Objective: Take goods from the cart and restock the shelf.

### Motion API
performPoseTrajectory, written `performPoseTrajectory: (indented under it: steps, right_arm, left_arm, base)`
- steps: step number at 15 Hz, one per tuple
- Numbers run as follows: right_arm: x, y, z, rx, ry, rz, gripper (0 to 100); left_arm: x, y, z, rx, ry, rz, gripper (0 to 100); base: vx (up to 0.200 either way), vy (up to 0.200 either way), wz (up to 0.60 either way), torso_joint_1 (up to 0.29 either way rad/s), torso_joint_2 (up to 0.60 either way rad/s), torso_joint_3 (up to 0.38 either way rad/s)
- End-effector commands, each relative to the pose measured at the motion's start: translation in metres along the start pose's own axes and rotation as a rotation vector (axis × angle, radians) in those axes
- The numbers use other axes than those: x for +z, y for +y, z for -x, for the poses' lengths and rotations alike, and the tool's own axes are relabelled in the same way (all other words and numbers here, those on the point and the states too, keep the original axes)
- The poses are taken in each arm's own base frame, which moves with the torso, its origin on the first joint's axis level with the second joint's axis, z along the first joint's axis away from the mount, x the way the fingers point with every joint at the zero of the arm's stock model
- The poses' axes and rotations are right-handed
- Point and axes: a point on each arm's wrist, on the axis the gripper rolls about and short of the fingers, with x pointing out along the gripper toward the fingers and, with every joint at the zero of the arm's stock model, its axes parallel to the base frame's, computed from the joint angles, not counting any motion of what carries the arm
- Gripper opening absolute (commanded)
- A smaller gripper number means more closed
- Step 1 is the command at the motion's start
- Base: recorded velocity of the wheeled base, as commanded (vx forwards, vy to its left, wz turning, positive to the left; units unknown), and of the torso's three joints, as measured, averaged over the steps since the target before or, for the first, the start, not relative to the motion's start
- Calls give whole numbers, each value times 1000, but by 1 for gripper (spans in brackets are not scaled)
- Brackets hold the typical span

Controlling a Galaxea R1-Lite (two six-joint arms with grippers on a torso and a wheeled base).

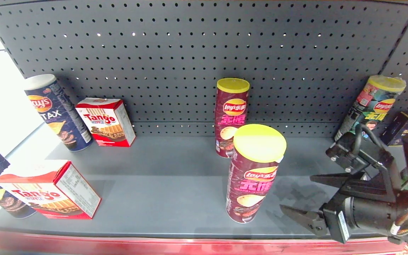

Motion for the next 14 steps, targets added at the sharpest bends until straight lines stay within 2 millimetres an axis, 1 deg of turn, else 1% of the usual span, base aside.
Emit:
performPoseTrajectory:
  steps: [1, 3, 6, 10, 14]
  right_arm:
    - [4, -2, -14, -25, 24, -5, 100]
    - [7, -7, -18, -59, 27, -16, 100]
    - [10, -8, -23, -63, 28, -18, 100]
    - [14, -7, -31, -62, 33, -15, 100]
    - [13, -1, -33, -41, 40, -4, 100]
  left_arm:
    - [0, 0, 0, 0, 2, 0, 100]
    - [0, 0, 0, 0, 2, 0, 100]
    - [0, 0, 0, 0, 2, 0, 100]
    - [0, 0, 0, 0, 2, 1, 100]
    - [0, 0, 0, 2, 2, 1, 100]
  base:
    - [0, 0, 0, 0, 0, 0]
    - [0, 0, 0, 0, 0, 0]
    - [0, 0, 0, 0, 0, 0]
    - [0, 0, 0, 0, 0, 0]
    - [0, 0, 0, 0, 0, 0]
